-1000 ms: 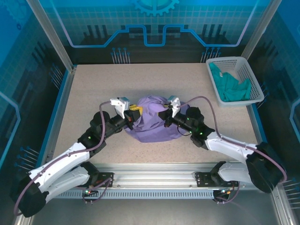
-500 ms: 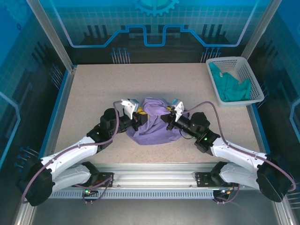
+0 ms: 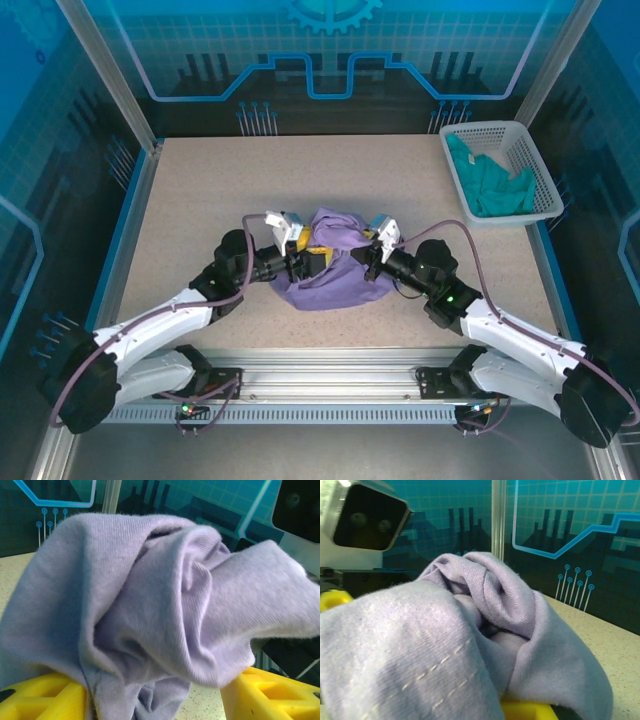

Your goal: Fold the inside-out t-shirt

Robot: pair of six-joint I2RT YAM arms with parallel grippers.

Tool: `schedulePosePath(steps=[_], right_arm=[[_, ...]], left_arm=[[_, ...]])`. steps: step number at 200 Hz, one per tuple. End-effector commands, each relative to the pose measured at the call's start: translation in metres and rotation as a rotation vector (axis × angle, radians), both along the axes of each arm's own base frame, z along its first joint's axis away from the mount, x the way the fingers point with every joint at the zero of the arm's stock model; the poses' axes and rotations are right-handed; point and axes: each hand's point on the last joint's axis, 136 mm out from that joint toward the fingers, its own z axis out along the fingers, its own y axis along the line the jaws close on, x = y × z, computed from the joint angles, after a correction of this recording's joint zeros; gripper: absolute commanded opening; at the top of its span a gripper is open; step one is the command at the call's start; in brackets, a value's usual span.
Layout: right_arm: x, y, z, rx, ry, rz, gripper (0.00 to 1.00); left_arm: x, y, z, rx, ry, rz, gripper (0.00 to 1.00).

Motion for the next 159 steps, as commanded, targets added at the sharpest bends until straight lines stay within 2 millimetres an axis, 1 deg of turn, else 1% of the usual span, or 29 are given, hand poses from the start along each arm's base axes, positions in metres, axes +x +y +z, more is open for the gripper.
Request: schedulePosePath(steps=[1,14,18,29,32,41,53,66,73,83,93,104,121,126,129,146,159], right_arm=[[-0.01,0.001,-0.004,-0.009,-0.01,0.049,0.0],[-0.011,-0.003,-0.009,-0.031,-0.008,0.038,0.0],[-0.01,-0.004,-0.011,-0.041,-0.008,0.029,0.0],[-0.008,-0.013,-0.017,-0.069,-0.011,-0.013,0.0],[-0.008,-0.015,-0.017,-0.071,-0.013,-0.026,0.0],[-0.008,-0.024,-0.018,-0.074,-0.014,-0.056,0.0],[-0.011,-0.035,-0.013,-0.057,-0.02,-0.079,0.0],[-0.015,-0.044,-0.011,-0.028,-0.02,-0.096,0.0],[-0.016,-0.047,-0.013,-0.011,-0.011,-0.101,0.0],[-0.018,-0.047,-0.017,0.001,0.006,-0.095,0.0],[-0.02,-0.045,-0.023,-0.005,0.029,-0.08,0.07],[-0.022,-0.045,-0.028,-0.024,0.045,-0.075,0.14],[-0.024,-0.053,-0.029,-0.049,0.036,-0.102,0.27],[-0.025,-0.055,-0.025,-0.048,0.02,-0.109,0.3],[-0.026,-0.057,-0.029,-0.065,0.031,-0.113,0.31],[-0.03,-0.065,-0.025,-0.096,0.012,-0.131,0.37],[-0.033,-0.067,-0.017,-0.101,-0.004,-0.127,0.41]], left_arm=[[0.007,-0.011,0.03,-0.082,-0.025,-0.041,0.57],[0.018,-0.012,0.033,-0.107,-0.011,-0.005,0.44],[0.022,-0.011,0.035,-0.12,-0.007,0.012,0.38],[0.034,-0.009,0.038,-0.143,0.005,0.065,0.12],[0.037,-0.008,0.038,-0.145,0.008,0.084,0.08],[0.047,-0.006,0.032,-0.119,0.031,0.131,0.0],[0.057,-0.001,0.019,-0.02,0.021,0.212,0.0],[0.065,0.005,0.007,0.116,-0.078,0.301,0.0],[0.065,0.005,0.005,0.178,-0.153,0.319,0.0],[0.062,0.001,0.005,0.22,-0.249,0.314,0.0],[0.055,-0.003,0.008,0.218,-0.327,0.281,0.0],[0.044,-0.007,0.016,0.187,-0.423,0.236,0.0],[0.033,-0.007,0.024,0.16,-0.526,0.211,0.0],[0.032,-0.006,0.025,0.163,-0.542,0.208,0.0],[0.03,-0.007,0.026,0.165,-0.551,0.204,0.0],[0.024,-0.008,0.029,0.173,-0.584,0.174,0.0],[0.019,-0.01,0.03,0.169,-0.595,0.146,0.0]])
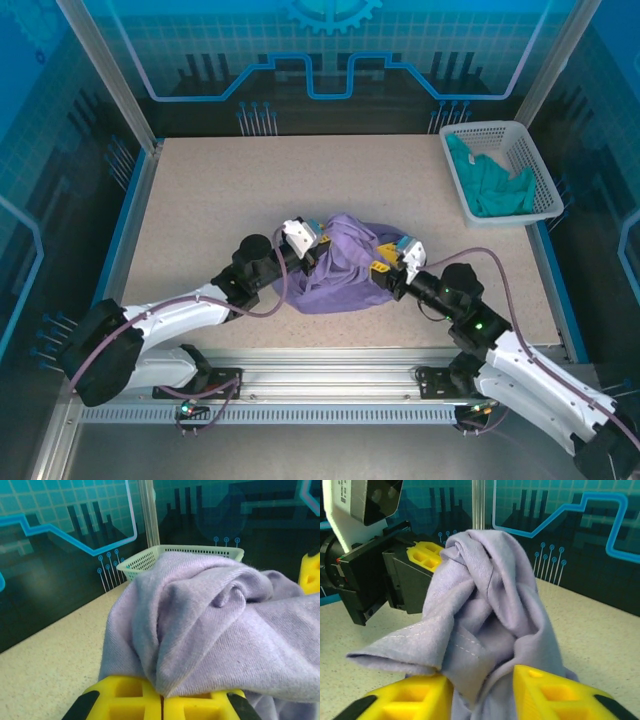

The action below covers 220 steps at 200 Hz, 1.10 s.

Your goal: Fold the inside-out t-shirt

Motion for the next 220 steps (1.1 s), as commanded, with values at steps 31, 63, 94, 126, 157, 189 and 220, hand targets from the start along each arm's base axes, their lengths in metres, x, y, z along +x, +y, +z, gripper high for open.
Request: schedulePosePath(steps=[31,63,94,126,157,189,220], right_arm=[[0.002,-0.003,0.018,-0.073,-0.012,0.006,0.47],[0.012,0.009,0.022,-0.072,0.042,0.051,0.52],[0.021,0.014,0.022,-0.078,0.08,0.067,0.52],[0.028,0.036,0.011,-0.08,0.16,0.149,0.48],[0.034,0.044,0.01,-0.095,0.17,0.155,0.21],[0.031,0.022,0.022,-0.087,0.115,0.065,0.0],[0.008,0.025,0.044,0.034,0.116,0.185,0.0]], left_arm=[[-0.018,-0.003,0.036,-0.018,-0.186,-0.079,0.0],[-0.022,-0.003,0.036,-0.016,-0.183,-0.094,0.0],[-0.025,-0.002,0.037,-0.015,-0.191,-0.102,0.0],[-0.033,-0.006,0.045,-0.058,-0.183,-0.15,0.0],[-0.029,0.0,0.054,-0.133,-0.148,-0.111,0.0],[-0.01,0.019,0.052,-0.161,-0.091,0.042,0.0],[0.004,0.028,0.024,-0.039,-0.075,0.139,0.0]])
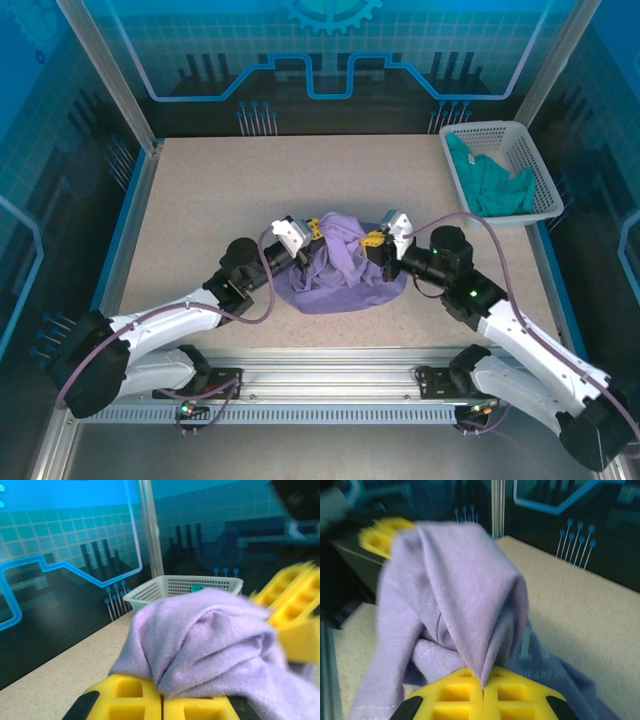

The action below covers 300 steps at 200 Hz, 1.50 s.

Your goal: Fold the inside-out t-shirt

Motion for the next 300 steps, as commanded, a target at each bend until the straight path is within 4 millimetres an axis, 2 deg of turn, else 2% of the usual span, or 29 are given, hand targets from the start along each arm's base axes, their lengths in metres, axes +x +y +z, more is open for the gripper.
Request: schedulePosePath(steps=[1,30,41,53,71,79,115,139,153,164,185,218,250,300], right_arm=[[-0.015,0.002,0.017,0.096,0.01,0.081,0.0],[-0.026,0.015,0.026,0.17,0.044,0.187,0.0],[-0.024,0.018,0.025,0.178,0.058,0.197,0.0],[-0.019,0.018,0.024,0.169,0.068,0.174,0.0],[-0.01,0.013,0.021,0.138,0.076,0.121,0.0],[-0.008,0.011,0.021,0.127,0.079,0.099,0.0],[0.003,0.005,0.012,0.091,0.144,0.035,0.0],[0.009,0.004,0.005,0.071,0.192,0.002,0.0],[0.013,0.005,0.004,0.078,0.21,-0.008,0.0],[0.016,0.005,0.004,0.086,0.226,-0.026,0.0],[0.024,0.006,0.003,0.106,0.257,-0.08,0.0],[0.031,0.007,0.0,0.1,0.258,-0.165,0.0],[0.036,0.012,-0.001,0.093,0.273,-0.191,0.0],[0.037,0.021,-0.004,0.085,0.282,-0.177,0.0]], left_arm=[[0.012,0.016,-0.01,0.046,-0.001,0.121,0.0],[0.015,0.015,-0.024,0.118,0.028,0.134,0.0],[0.012,0.012,-0.026,0.135,0.027,0.116,0.04],[0.006,0.008,-0.029,0.149,0.029,0.081,0.16],[-0.009,0.004,-0.033,0.142,0.035,0.006,0.5],[-0.016,0.004,-0.035,0.127,0.046,-0.023,0.6],[-0.036,0.017,-0.035,0.025,0.109,-0.046,0.75],[-0.05,0.032,-0.023,-0.094,0.149,-0.048,0.85],[-0.055,0.039,-0.015,-0.152,0.172,-0.044,0.87],[-0.051,0.045,-0.011,-0.181,0.212,-0.003,0.88],[-0.039,0.051,-0.015,-0.184,0.414,0.089,0.84],[-0.061,0.015,-0.019,-0.192,0.59,-0.057,0.72],[-0.083,-0.016,-0.016,-0.113,0.541,-0.167,0.71],[-0.063,-0.047,-0.032,0.012,0.578,-0.119,0.69]])
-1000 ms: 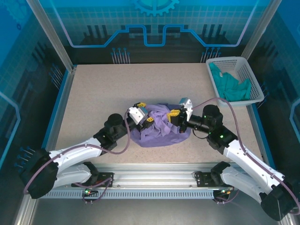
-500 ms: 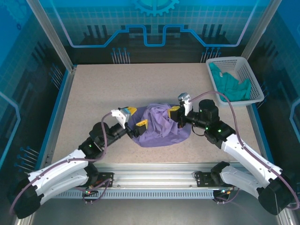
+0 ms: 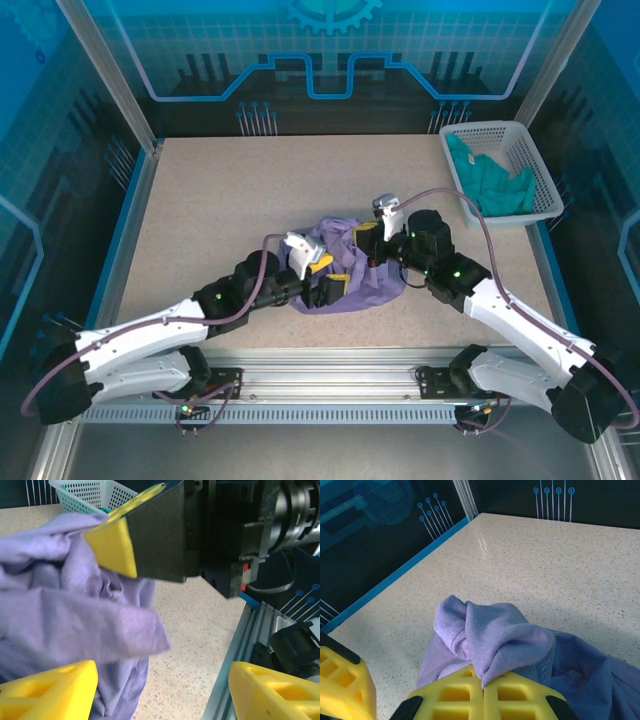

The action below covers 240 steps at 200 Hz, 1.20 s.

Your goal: Fold the inside-out t-shirt

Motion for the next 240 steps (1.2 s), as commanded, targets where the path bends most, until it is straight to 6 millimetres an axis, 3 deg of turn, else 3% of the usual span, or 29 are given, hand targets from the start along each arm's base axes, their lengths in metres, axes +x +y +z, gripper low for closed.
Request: schedulePosePath(steps=[1,20,49,94,120,171,211,240], right_arm=[[0.002,0.006,0.017,0.03,-0.023,-0.007,0.0],[0.002,0.006,0.013,0.015,-0.02,-0.009,0.0],[0.001,-0.001,0.013,-0.005,-0.039,-0.026,0.0],[0.0,-0.011,0.014,-0.035,-0.067,-0.045,0.0],[0.0,-0.014,0.012,-0.041,-0.069,-0.053,0.0],[0.001,-0.023,0.01,-0.064,-0.077,-0.075,0.0],[0.002,-0.029,0.003,-0.109,-0.056,-0.098,0.0],[-0.003,-0.014,0.001,-0.065,-0.06,-0.016,0.0]], left_arm=[[0.011,-0.011,0.003,0.04,-0.015,0.015,0.68],[0.027,-0.013,-0.001,0.029,-0.027,0.083,0.55],[0.035,-0.015,-0.01,0.055,-0.037,0.11,0.33],[0.038,0.008,-0.012,0.053,-0.045,0.153,0.0],[0.042,0.022,-0.019,0.076,-0.021,0.183,0.0],[0.046,0.046,-0.014,0.053,-0.025,0.239,0.0],[0.062,0.086,-0.017,0.075,-0.01,0.438,0.0],[0.062,0.084,-0.021,0.095,-0.008,0.408,0.0]])
